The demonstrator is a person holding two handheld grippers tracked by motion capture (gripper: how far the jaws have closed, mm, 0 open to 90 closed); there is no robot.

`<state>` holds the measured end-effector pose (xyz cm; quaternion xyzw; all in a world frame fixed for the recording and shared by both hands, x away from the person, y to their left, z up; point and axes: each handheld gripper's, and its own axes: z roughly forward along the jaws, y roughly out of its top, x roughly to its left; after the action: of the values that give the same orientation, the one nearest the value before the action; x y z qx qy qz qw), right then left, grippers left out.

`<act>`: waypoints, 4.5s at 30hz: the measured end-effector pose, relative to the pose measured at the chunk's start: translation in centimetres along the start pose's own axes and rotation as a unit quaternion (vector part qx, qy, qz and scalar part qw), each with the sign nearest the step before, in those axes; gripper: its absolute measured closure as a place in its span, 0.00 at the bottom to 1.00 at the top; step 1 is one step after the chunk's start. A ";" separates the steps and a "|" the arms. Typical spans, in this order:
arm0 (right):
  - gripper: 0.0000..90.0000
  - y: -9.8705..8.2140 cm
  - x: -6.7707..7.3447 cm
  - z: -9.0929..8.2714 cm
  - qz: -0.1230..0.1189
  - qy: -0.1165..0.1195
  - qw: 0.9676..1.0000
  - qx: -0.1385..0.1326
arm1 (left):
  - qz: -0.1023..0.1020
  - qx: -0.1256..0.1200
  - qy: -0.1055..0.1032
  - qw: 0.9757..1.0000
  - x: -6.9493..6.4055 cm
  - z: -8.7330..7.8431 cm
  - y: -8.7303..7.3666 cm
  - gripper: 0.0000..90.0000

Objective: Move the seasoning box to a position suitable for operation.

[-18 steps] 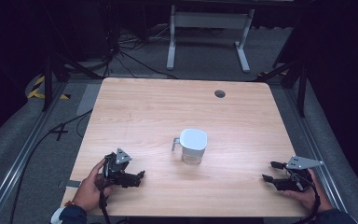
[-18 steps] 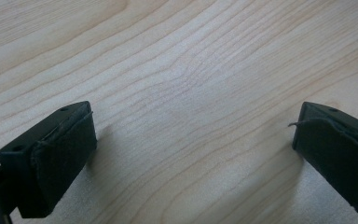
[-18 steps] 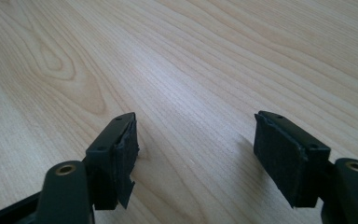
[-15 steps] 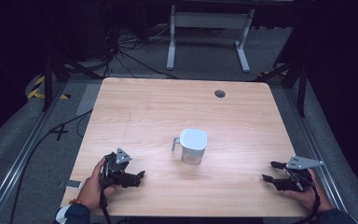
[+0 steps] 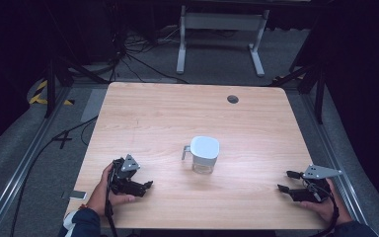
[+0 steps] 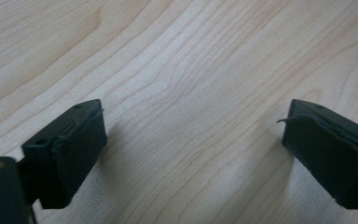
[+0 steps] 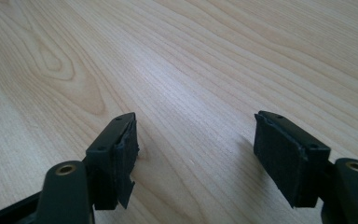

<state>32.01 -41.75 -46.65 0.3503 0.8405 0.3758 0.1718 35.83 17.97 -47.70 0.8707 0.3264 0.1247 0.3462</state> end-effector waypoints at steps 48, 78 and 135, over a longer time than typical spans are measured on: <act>0.34 -0.1 0.1 -0.1 0.008 -0.009 1.000 0.001 | 0.071 -0.168 -0.086 0.979 -4.2 1.1 14.8 0.98; 0.63 8.0 2.4 0.6 -0.031 0.012 0.999 -0.031 | 0.077 -0.171 -0.079 0.979 -3.7 1.4 14.4 0.99; 0.97 21.7 10.0 7.5 -0.147 0.097 0.984 -0.006 | 0.089 -0.174 -0.052 0.979 -4.0 1.1 13.7 0.95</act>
<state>39.16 -20.52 -35.54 0.1838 0.8934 0.3835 0.1450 39.91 7.28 -39.06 0.8282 0.2025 0.1638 0.4962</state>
